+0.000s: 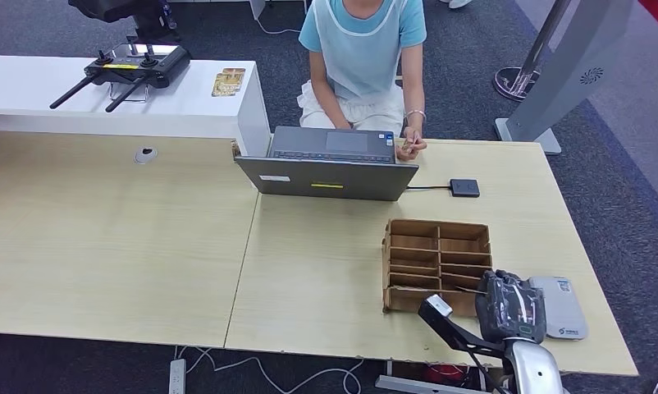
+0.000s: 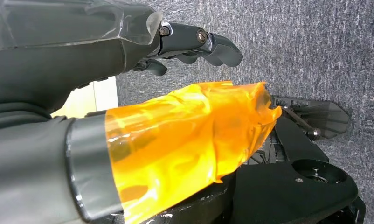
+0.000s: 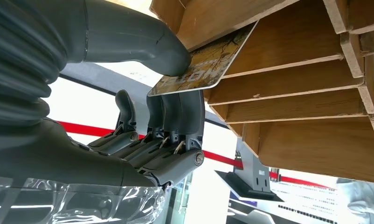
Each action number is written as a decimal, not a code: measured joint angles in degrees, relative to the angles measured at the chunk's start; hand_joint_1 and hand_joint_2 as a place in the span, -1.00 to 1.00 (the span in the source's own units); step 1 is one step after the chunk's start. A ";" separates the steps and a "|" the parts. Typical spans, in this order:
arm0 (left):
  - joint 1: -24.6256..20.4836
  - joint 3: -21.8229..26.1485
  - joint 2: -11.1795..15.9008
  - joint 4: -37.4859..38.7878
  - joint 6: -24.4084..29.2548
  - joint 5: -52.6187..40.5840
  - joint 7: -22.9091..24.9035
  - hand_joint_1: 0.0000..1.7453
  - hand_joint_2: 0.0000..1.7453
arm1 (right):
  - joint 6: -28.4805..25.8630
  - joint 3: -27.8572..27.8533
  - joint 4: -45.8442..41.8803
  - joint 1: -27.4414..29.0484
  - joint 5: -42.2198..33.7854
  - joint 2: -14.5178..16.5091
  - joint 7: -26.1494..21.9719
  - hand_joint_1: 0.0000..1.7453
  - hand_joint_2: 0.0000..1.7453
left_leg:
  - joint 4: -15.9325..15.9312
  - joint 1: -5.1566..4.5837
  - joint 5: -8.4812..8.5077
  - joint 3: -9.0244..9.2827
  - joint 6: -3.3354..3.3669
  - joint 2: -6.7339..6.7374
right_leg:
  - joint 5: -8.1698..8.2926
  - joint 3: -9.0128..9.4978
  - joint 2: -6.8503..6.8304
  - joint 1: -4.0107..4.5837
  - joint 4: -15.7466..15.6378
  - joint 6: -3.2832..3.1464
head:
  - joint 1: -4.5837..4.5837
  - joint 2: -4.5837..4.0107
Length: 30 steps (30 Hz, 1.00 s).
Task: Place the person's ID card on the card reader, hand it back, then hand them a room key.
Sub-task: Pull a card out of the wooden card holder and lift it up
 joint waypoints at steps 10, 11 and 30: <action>-0.01 0.00 0.00 0.00 0.00 -0.14 0.00 -1.00 -1.00 | -0.14 -0.41 0.00 -0.03 -0.54 0.23 -0.76 0.62 1.00 | 0.00 0.00 0.00 0.00 0.00 0.00 | 0.00 0.00 0.00 0.00 0.00 0.00 | 0.01 0.01; -0.01 0.00 0.00 0.00 0.00 -0.15 0.00 -1.00 -1.00 | -0.21 -0.49 -0.02 -0.04 -1.25 0.25 -1.37 0.64 1.00 | 0.00 0.00 0.00 0.00 0.00 0.00 | 0.00 0.00 0.00 0.00 0.00 0.00 | 0.01 0.00; -0.01 0.00 0.11 0.00 -0.49 -0.28 -0.17 -1.00 -1.00 | 0.18 -4.09 -5.06 0.37 -28.30 -0.82 -17.59 0.76 1.00 | 0.00 0.00 0.00 0.00 0.00 0.01 | 0.00 0.00 0.02 0.00 -0.01 0.00 | 0.00 0.01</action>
